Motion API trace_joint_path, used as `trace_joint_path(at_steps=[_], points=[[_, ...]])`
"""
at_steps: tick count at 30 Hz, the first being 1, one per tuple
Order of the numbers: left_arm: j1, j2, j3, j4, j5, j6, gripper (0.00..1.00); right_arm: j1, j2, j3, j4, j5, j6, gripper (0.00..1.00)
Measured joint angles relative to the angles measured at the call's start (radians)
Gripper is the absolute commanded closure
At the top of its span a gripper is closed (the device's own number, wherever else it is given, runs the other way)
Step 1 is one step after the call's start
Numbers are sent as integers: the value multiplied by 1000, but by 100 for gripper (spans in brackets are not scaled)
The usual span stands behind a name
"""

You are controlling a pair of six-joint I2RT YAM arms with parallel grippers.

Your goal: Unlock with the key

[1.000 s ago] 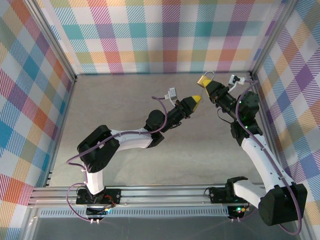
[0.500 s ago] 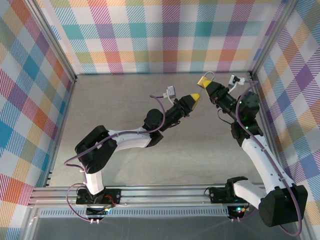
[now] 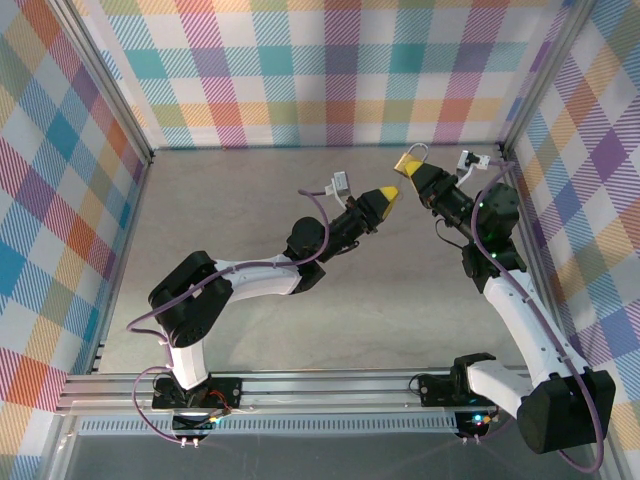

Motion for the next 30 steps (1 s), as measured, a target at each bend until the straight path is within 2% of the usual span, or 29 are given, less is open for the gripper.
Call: trace_joint_path(at_steps=[30], points=[[6, 0, 1, 0, 60, -4, 100, 0, 0, -1, 0, -30, -1, 100]])
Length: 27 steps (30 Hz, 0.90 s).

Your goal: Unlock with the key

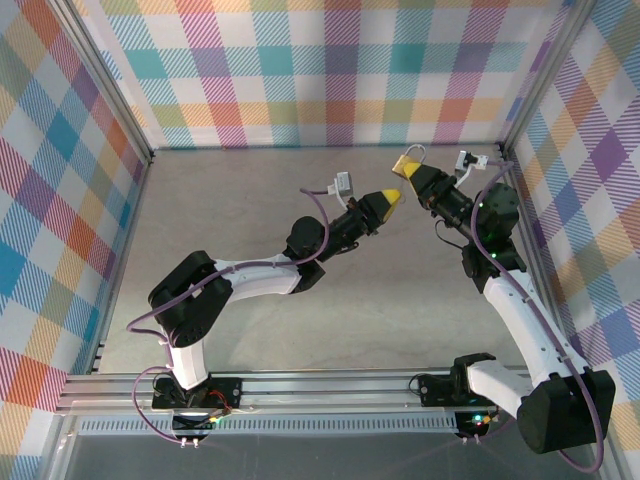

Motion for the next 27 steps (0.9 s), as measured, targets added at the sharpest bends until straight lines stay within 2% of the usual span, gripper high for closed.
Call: trace_joint_path(at_steps=[16, 27], points=[[51, -19, 0, -15, 71, -1, 100, 0, -2, -11, 27, -16, -4, 100], [19, -19, 9, -12, 43, -18, 100, 8, -32, -35, 43, -3, -4, 100]])
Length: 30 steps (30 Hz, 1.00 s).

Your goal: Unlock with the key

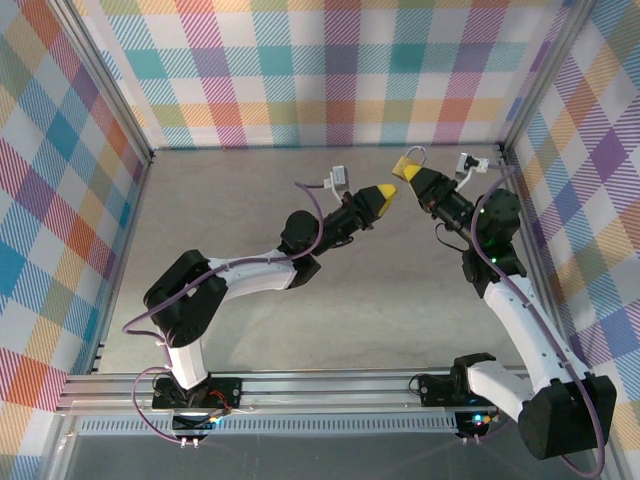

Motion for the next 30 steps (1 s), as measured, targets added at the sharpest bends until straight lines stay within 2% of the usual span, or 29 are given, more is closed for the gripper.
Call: trace_joint_path(at_steps=[11, 22, 26, 30], points=[[3, 14, 16, 4, -24, 0, 100, 14, -25, -9, -31, 23, -6, 100], [10, 18, 54, -60, 31, 29, 100, 22, -82, -42, -73, 70, 2, 100], [3, -11, 54, -193, 20, 152, 100, 22, -61, -5, -189, 87, 13, 100], [-32, -110, 61, -473, -71, 406, 100, 32, -35, 50, -327, 82, 28, 100]])
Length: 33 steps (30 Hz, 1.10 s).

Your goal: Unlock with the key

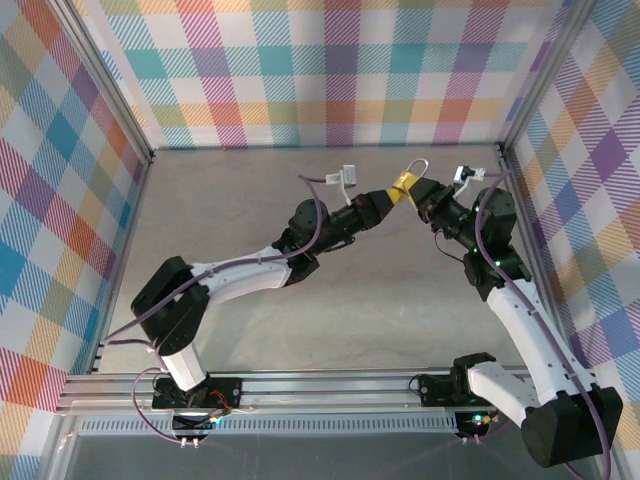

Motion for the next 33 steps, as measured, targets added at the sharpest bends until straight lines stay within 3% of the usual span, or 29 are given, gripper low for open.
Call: trace_joint_path(at_steps=[4, 8, 10, 14, 16, 22, 27, 33], points=[[-44, -50, 44, -202, -113, 218, 100, 13, 0, 43, -108, 14, -2, 100], [-62, -64, 47, -266, -158, 326, 100, 19, -3, 50, -164, 19, -19, 100], [-63, -79, 23, -278, -153, 340, 67, 25, -3, 50, -194, 11, -49, 100], [-12, -154, -41, -318, -74, 282, 44, 39, -3, 50, -261, -37, -172, 100], [58, -211, -54, -360, -31, 229, 34, 39, -7, 50, -302, -67, -254, 100], [228, -271, 54, -526, 101, 154, 32, 41, -11, 50, -362, -159, -449, 100], [227, -209, 155, -601, 250, 163, 34, 53, -12, 56, -394, -212, -557, 100], [215, -113, 158, -604, 374, 167, 42, 59, -23, 61, -406, -248, -612, 100]])
